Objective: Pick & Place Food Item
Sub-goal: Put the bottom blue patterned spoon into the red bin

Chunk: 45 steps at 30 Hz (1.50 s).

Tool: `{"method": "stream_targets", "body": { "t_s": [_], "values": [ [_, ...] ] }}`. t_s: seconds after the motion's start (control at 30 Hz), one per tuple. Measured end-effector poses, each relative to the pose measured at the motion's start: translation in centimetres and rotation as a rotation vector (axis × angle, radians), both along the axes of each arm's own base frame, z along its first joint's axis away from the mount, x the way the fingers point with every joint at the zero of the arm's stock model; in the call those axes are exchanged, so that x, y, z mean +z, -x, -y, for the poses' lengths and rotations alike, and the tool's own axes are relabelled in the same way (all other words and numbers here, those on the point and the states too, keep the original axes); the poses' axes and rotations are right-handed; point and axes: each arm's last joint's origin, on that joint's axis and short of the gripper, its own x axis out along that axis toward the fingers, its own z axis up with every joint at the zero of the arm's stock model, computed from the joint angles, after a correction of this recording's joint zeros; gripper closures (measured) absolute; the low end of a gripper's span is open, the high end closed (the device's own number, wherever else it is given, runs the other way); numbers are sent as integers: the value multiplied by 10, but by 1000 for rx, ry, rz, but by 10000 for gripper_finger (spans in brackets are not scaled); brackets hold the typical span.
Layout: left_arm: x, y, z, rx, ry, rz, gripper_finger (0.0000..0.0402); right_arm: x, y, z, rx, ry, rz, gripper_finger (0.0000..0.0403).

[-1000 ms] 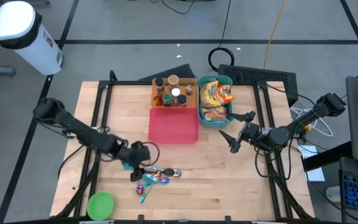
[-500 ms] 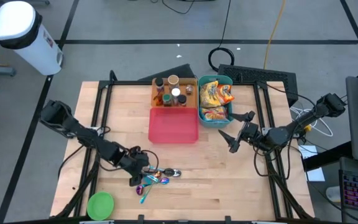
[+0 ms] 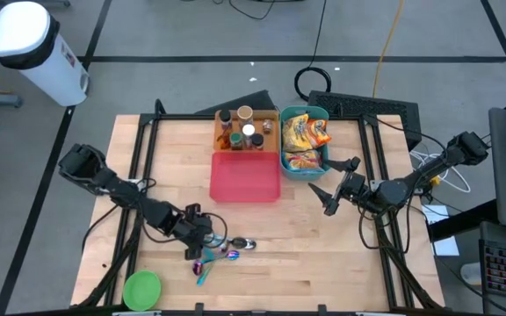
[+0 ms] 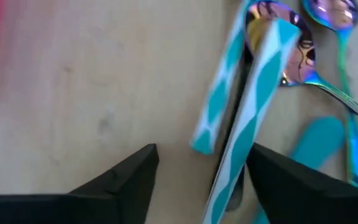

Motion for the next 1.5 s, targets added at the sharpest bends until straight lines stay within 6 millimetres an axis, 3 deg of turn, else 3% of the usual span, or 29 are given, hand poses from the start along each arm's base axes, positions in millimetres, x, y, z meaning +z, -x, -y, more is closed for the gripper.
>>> {"method": "stream_targets", "body": {
  "t_s": [0.3, 0.7, 1.03, 1.27, 1.5],
  "values": [
    [0, -5, -10, 31, -18, 6, 264, 0, 0, 0, -1, 0, 0, 12],
    [4, -12, -17, 19, 19, 6, 362, 0, 0, 0, -2, 0, 0, 12],
    [19, -25, -18, 40, 47, 47, 348, -2, -3, 5, -30, -12, -10, 12],
    [38, -41, -18, 17, 75, 106, 367, -3, -4, 6, -36, -13, -13, 12],
    [47, -54, -31, 111, 119, 175, 348, -3, -4, 6, -36, -12, -14, 12]
  ]
}}
